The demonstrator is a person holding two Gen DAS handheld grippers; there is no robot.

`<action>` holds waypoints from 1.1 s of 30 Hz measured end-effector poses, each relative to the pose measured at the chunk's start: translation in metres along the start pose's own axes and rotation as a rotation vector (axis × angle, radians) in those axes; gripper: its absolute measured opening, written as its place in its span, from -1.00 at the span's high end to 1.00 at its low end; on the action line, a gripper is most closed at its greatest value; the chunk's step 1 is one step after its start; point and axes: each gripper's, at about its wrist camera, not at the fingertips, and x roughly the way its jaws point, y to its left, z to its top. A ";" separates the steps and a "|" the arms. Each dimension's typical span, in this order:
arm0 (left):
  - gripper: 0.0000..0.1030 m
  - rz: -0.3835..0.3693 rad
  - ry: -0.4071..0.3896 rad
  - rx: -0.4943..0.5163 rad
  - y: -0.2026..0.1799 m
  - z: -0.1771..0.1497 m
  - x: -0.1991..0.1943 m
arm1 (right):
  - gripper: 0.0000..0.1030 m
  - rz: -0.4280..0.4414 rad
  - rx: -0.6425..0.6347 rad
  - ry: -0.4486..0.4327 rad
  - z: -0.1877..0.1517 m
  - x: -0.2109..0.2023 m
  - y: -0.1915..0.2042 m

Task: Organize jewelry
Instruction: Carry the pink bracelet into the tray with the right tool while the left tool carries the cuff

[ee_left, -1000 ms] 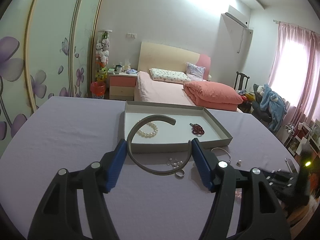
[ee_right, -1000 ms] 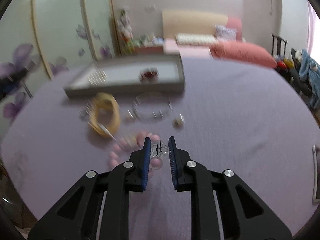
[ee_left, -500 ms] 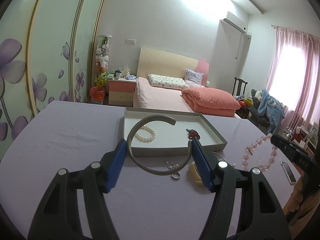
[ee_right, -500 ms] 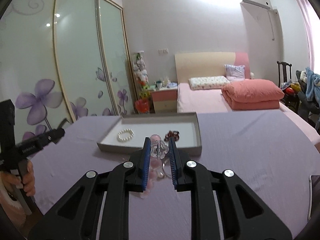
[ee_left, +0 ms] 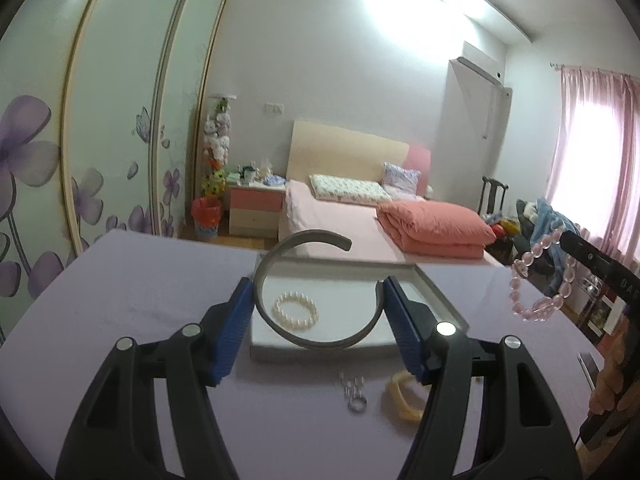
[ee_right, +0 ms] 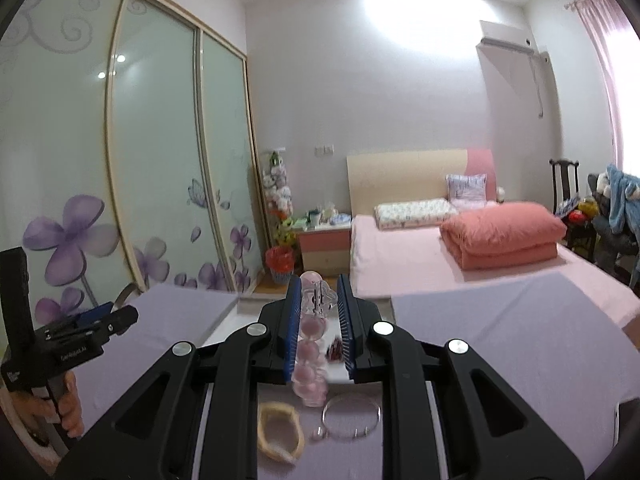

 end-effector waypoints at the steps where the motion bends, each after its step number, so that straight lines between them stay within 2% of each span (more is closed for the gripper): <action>1: -0.24 0.001 -0.011 -0.003 -0.001 0.004 0.004 | 0.63 -0.005 -0.003 -0.010 0.003 0.003 0.001; 5: -0.24 0.009 -0.029 -0.007 -0.005 0.015 0.022 | 0.63 -0.005 0.005 -0.019 0.011 0.025 0.000; 10: -0.24 0.014 -0.011 -0.022 -0.008 0.022 0.055 | 0.63 0.001 0.013 0.000 0.013 0.055 0.001; 20: -0.24 0.036 0.003 -0.046 -0.008 0.029 0.115 | 0.63 0.006 0.077 0.061 0.000 0.118 -0.013; 30: -0.24 0.033 0.095 -0.051 -0.003 0.004 0.159 | 0.61 0.019 0.125 0.217 -0.035 0.163 -0.022; 31: -0.24 0.032 0.102 -0.050 -0.001 0.002 0.162 | 0.59 0.019 0.132 0.225 -0.038 0.164 -0.024; 33: -0.24 0.032 0.113 -0.050 0.000 -0.002 0.166 | 0.10 0.010 0.130 0.223 -0.037 0.163 -0.024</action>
